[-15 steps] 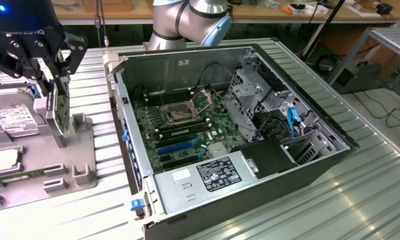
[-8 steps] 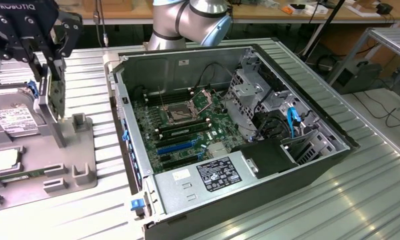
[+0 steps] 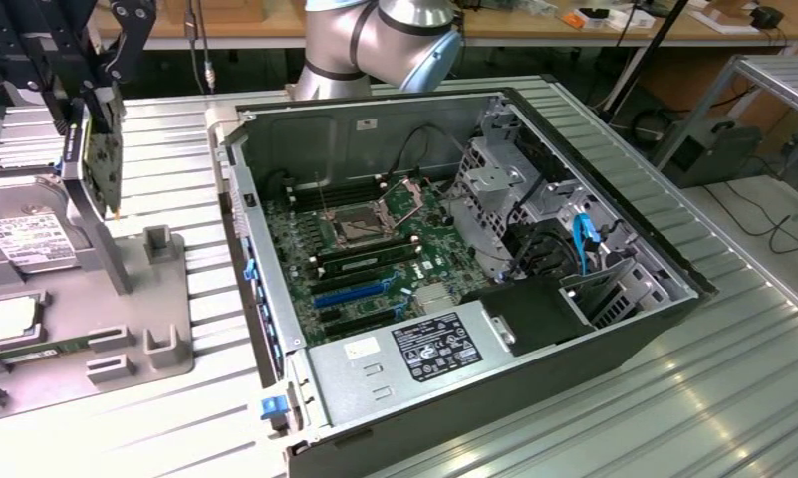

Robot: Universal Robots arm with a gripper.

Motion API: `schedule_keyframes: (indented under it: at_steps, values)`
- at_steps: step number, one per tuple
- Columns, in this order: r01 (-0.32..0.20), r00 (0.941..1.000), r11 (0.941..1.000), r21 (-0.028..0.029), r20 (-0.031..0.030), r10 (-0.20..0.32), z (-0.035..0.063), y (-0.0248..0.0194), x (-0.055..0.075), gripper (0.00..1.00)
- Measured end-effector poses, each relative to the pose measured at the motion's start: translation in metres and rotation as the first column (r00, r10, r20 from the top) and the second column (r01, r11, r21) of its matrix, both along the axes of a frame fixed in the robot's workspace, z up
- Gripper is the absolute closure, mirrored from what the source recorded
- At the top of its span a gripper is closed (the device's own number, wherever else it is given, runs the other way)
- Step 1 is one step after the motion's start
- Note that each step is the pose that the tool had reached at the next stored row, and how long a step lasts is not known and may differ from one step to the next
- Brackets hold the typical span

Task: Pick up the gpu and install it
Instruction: 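Pick up the gpu and move the gpu toward the slot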

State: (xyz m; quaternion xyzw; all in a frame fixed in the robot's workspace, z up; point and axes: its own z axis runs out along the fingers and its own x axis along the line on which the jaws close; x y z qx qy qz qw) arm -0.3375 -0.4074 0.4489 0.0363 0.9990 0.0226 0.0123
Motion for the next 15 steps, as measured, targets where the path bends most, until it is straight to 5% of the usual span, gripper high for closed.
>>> schedule_keyframes:
  at_steps: [15]
  values:
    - [0.000, 1.0000, 1.0000, 0.0000, 0.0000, 0.000, 0.0000, 0.0000, 0.0056, 0.73]
